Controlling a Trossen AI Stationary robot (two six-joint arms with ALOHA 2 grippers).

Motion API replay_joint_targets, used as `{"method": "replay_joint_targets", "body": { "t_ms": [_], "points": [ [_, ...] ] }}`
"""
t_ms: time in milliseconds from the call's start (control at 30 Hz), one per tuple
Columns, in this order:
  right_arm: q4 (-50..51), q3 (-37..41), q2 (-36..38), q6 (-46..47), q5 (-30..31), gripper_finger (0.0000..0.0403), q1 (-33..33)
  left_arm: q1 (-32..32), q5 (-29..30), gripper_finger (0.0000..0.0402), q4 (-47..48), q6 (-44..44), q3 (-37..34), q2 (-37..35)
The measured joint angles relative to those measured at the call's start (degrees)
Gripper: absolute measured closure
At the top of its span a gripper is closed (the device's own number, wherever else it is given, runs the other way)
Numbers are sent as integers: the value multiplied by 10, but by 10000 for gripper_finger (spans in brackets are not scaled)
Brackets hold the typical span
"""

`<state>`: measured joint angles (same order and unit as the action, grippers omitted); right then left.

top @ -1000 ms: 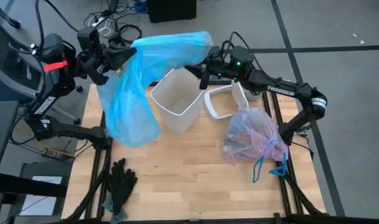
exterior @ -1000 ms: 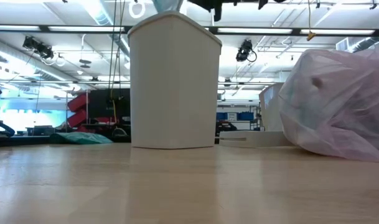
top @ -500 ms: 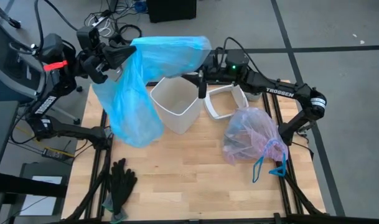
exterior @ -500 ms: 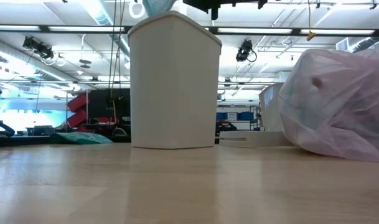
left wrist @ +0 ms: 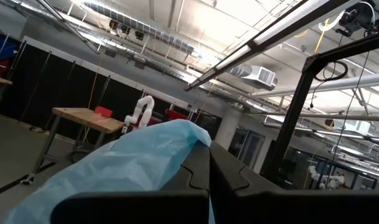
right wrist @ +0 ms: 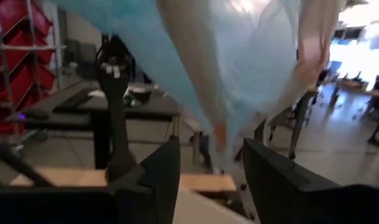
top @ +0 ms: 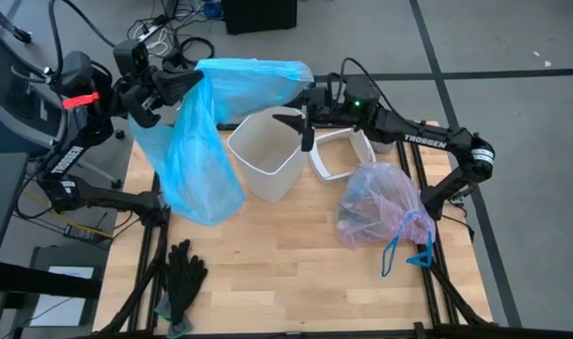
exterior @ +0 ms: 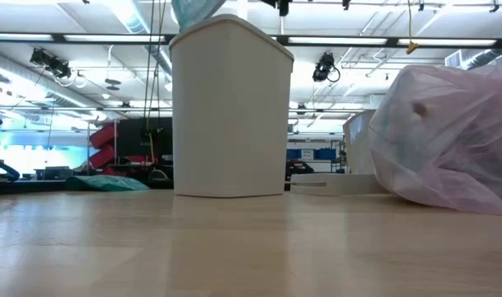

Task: Place trash/remove bag and relplace
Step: Put the blue trash bag in the trash bin

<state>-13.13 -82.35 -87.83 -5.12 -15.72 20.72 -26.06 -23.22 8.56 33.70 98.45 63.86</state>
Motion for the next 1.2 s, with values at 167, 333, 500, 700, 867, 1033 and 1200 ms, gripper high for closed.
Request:
{"method": "replay_joint_targets", "body": {
  "t_ms": [167,333,500,700,867,1033,1200],
  "points": [
    [-51,0,-1,0,8,233,3,0,0,401,0,-2,0,2],
    [-92,0,-1,0,36,236,9,1,0,401,0,-2,0,8],
    [-97,-2,-2,4,-14,265,21,10,0,401,-1,-3,0,25],
    [-9,-22,1,-70,-28,387,-6,11,-11,401,0,-7,0,42],
    [25,-41,32,-117,78,398,-34,11,-25,401,4,-48,0,45],
    [24,-59,79,-163,145,402,-58,10,-33,401,37,-98,0,43],
    [26,-89,104,-170,150,402,-62,9,-29,401,97,-158,0,47]
  ]
}}
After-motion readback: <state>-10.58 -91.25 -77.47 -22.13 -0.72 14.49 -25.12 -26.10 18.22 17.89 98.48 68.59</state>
